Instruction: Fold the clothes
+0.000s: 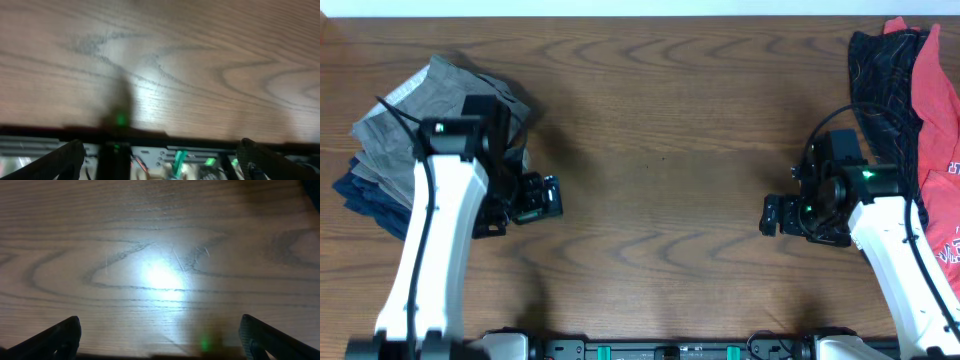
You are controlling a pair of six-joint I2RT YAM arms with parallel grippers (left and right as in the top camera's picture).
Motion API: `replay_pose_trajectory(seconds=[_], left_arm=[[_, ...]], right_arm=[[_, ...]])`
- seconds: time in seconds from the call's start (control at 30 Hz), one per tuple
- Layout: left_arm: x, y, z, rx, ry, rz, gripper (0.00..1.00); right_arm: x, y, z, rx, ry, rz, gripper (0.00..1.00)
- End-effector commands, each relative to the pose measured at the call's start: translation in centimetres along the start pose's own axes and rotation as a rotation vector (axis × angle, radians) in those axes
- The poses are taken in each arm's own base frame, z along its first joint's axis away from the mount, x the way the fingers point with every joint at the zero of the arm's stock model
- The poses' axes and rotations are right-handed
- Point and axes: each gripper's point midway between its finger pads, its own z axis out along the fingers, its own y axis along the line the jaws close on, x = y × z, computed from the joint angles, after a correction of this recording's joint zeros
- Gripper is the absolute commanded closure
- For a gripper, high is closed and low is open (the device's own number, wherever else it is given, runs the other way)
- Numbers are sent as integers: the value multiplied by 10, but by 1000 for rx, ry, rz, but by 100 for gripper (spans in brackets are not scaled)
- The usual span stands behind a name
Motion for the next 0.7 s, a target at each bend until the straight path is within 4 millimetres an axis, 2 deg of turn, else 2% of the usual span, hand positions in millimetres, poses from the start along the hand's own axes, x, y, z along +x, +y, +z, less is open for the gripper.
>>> replay_pose_trajectory(seconds=[0.0, 0.17, 0.3, 0.37, 0.5, 0.67], left_arm=[[15, 1, -13, -3, -142, 64, 2], [26, -3, -25, 81, -469, 133, 2], [34, -2, -39, 151, -767, 168, 2], [35, -2, -46, 186, -903, 185, 2], [41, -2, -53, 223, -1039, 203, 2], [48, 0, -55, 229, -1063, 206, 2]], right_arm=[[8, 0, -4, -34, -50, 42, 1], [14, -3, -7, -75, -268, 18, 1], [16, -11, -29, -66, -510, -10, 1], [16, -14, -48, -67, -646, -14, 1], [19, -11, -79, -113, -822, -30, 1], [28, -11, -88, -127, -874, -35, 1]])
